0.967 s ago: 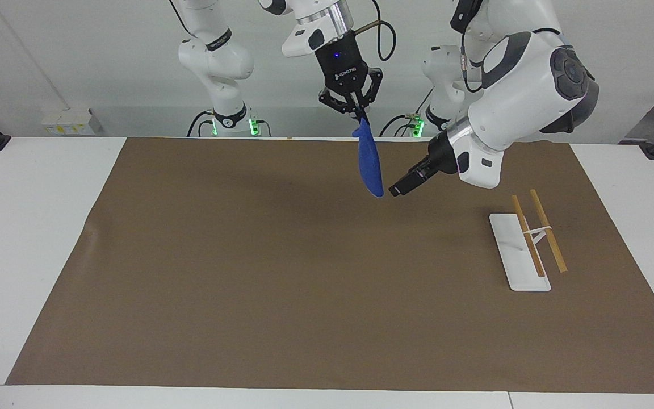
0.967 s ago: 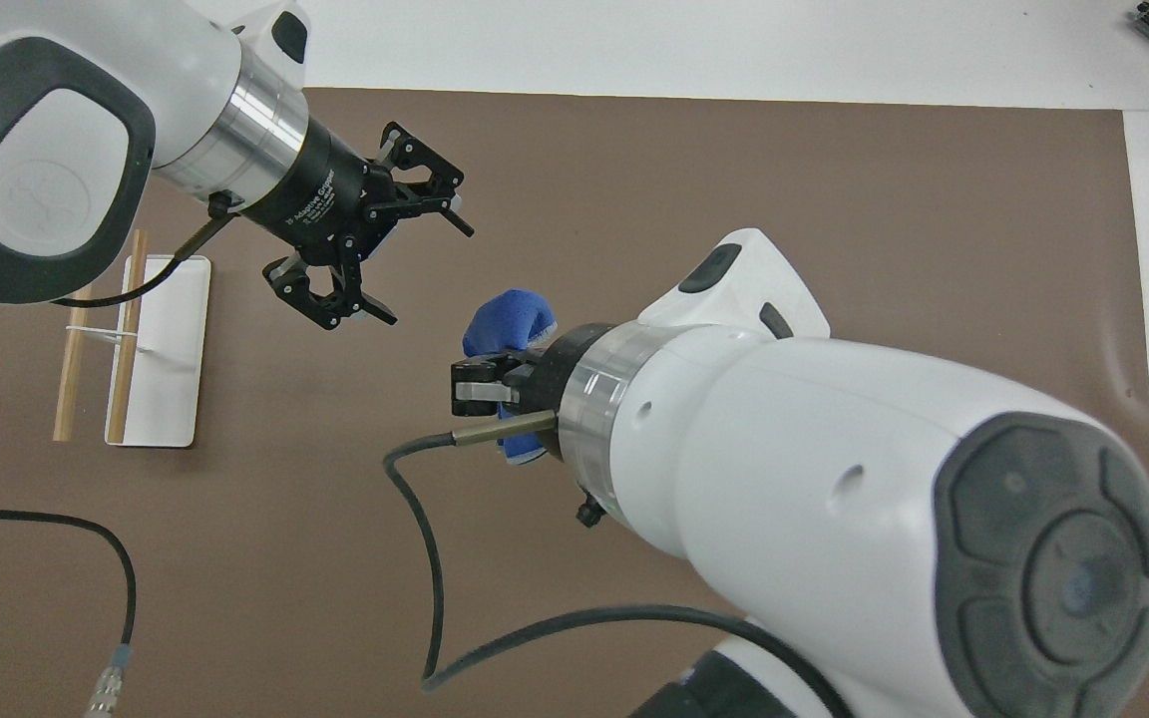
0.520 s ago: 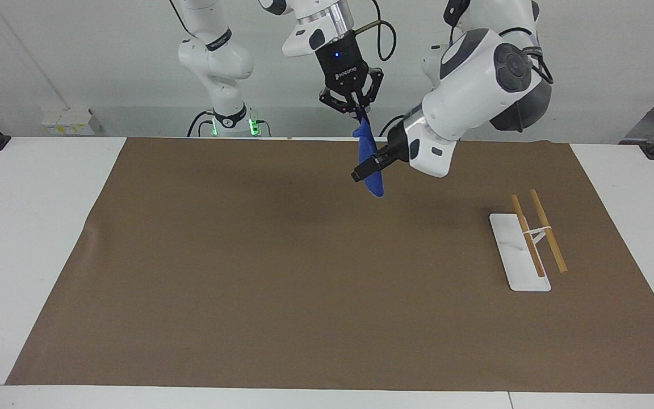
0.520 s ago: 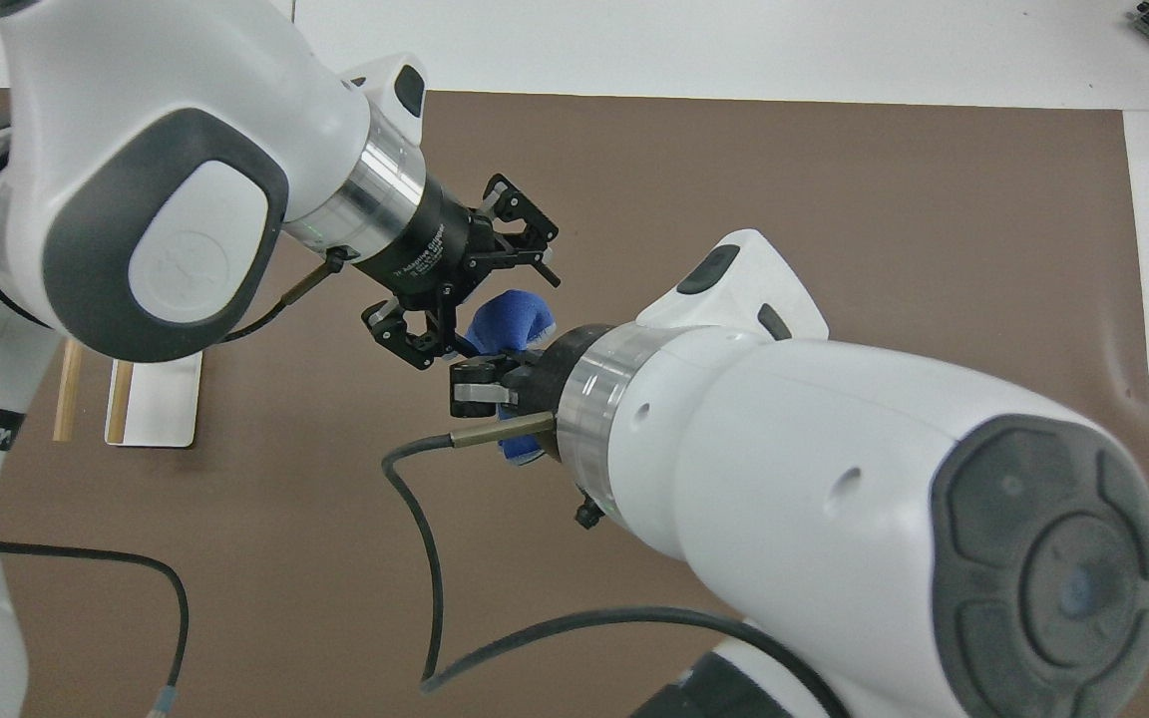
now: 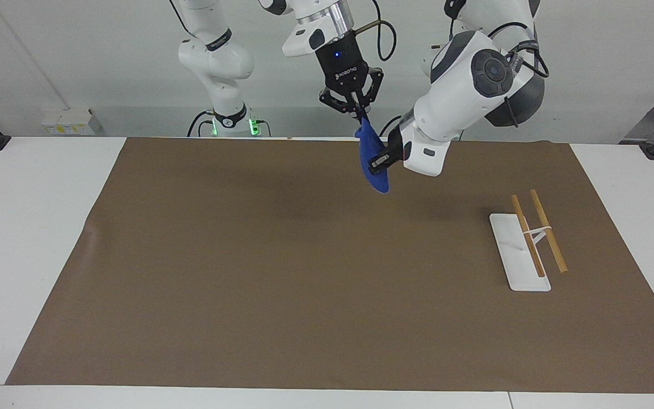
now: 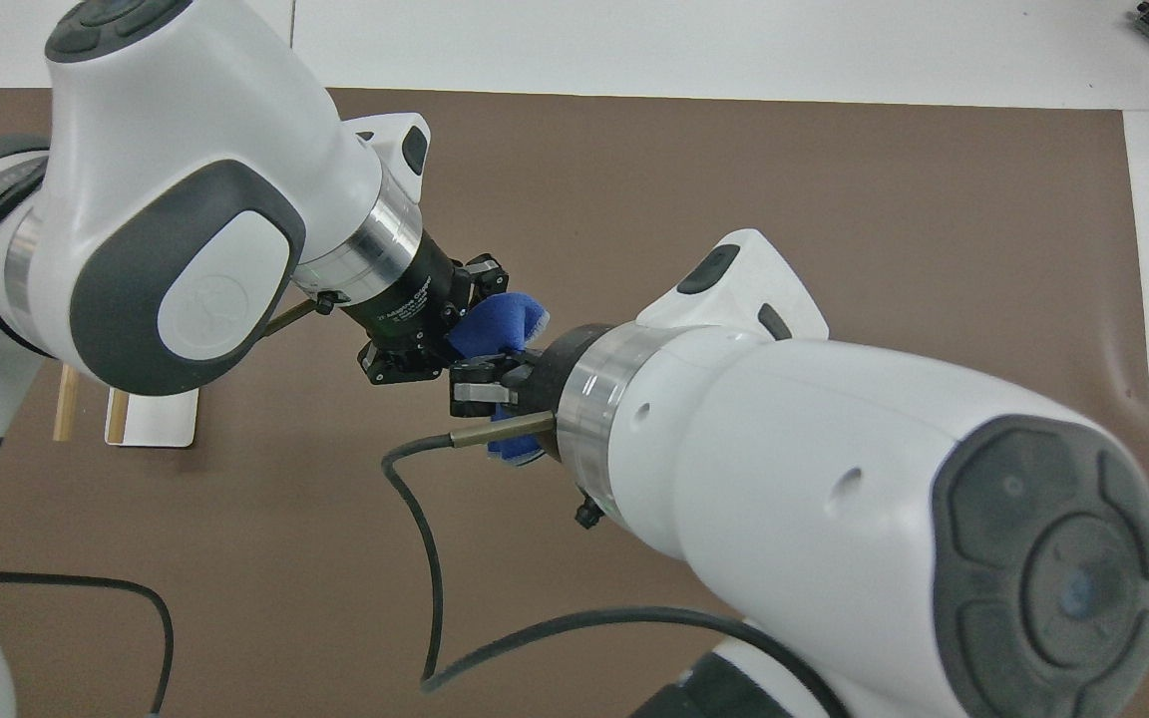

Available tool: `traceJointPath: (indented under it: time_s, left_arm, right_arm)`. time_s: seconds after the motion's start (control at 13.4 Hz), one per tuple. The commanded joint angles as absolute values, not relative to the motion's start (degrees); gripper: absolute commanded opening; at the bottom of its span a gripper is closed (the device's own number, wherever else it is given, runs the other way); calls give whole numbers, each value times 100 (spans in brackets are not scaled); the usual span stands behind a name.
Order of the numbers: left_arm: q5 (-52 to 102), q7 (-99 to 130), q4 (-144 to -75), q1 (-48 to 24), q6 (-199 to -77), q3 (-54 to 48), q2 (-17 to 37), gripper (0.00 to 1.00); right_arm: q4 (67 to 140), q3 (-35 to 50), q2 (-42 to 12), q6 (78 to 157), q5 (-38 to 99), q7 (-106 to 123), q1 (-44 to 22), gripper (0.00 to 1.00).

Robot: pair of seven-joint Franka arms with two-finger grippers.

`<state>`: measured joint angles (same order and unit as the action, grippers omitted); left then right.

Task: Right arm passes towel to left arm to hang
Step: 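Grasp the towel with the left gripper while the right gripper releases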

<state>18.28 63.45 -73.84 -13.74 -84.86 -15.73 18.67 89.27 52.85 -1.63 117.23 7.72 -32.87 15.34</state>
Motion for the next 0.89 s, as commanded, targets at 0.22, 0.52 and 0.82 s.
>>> traceJointPath:
  time_s: [0.22, 0.52, 0.82]
  left_arm:
    - [880, 6117, -7567, -1397, -8209, -1565, 1652, 0]
    - [28, 6126, -7567, -1397, -8112, -1556, 1644, 0]
    - [-490, 6143, -7611, -1389, -7998, -1556, 1600, 0]
  right_arm:
    - [8886, 5335, -185, 11795, 888, -3384, 1582, 0]
    - [8886, 5335, -185, 11839, 879, -3331, 1599, 32]
    - [8886, 5335, -193, 11856, 870, -3322, 1626, 56]
